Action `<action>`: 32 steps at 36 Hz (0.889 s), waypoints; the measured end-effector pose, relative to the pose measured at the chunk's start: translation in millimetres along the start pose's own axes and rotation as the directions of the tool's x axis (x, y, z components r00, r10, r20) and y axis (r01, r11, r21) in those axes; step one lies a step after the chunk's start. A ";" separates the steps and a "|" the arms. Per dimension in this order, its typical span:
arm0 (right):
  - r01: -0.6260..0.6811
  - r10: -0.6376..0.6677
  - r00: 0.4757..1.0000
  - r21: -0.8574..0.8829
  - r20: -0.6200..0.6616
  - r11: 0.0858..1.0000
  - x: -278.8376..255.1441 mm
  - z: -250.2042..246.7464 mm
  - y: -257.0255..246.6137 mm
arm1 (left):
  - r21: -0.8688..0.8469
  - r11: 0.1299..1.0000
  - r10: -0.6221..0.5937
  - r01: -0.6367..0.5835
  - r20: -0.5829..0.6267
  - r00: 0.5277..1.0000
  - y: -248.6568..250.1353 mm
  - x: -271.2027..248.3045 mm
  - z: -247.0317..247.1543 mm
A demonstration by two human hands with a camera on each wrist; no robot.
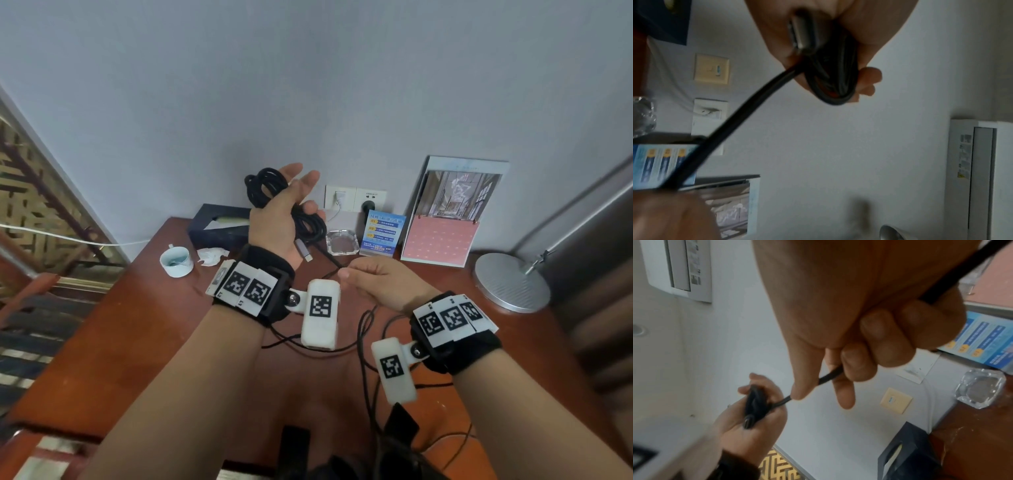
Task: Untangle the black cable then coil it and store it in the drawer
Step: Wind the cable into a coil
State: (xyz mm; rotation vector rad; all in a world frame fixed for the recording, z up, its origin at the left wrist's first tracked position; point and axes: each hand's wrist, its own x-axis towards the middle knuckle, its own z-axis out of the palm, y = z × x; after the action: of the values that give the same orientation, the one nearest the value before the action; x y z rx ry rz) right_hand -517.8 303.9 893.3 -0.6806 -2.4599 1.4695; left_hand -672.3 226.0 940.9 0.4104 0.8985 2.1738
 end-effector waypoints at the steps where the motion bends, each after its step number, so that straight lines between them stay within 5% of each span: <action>1: -0.009 0.009 1.000 -0.001 -0.007 1.000 -0.5 -3.0 2.8 | -0.016 1.000 0.006 -0.006 -0.010 1.000 1.8 2.3 -1.1; 6: -0.036 0.031 0.995 -0.045 -0.097 0.998 -5.6 -20.1 20.1 | 0.018 0.998 0.062 -0.061 -0.107 0.992 13.5 5.3 -3.0; 9: -0.023 0.017 0.998 -0.090 -0.063 0.996 -8.8 -26.9 19.4 | 0.272 0.954 0.171 -0.123 -0.161 0.972 17.7 7.3 -6.5; 14: 0.143 -0.146 0.989 -0.348 0.020 0.926 -11.5 -35.9 -4.7 | 0.720 0.655 0.263 -0.230 0.069 0.962 15.1 4.7 -12.6; 20: 0.419 -0.438 0.896 -0.446 0.066 0.791 -7.2 -40.7 -22.9 | 0.898 0.317 0.091 -0.305 0.291 0.952 8.3 -2.2 -4.3; 24: 0.372 -0.451 0.885 -0.403 -0.118 0.836 -3.4 -41.9 -28.1 | 0.891 0.342 -0.076 -0.299 0.344 0.936 4.8 -9.9 2.1; 32: 0.274 -0.383 0.853 -0.321 -0.355 0.907 4.4 -40.7 -33.7 | 0.875 0.414 -0.368 -0.252 0.414 0.833 -12.3 -23.8 3.6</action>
State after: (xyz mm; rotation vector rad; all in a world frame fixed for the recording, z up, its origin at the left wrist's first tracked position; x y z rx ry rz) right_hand -515.4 324.3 942.1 -0.5069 -2.2999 0.7873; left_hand -648.0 216.1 934.4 1.4477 1.6534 1.0972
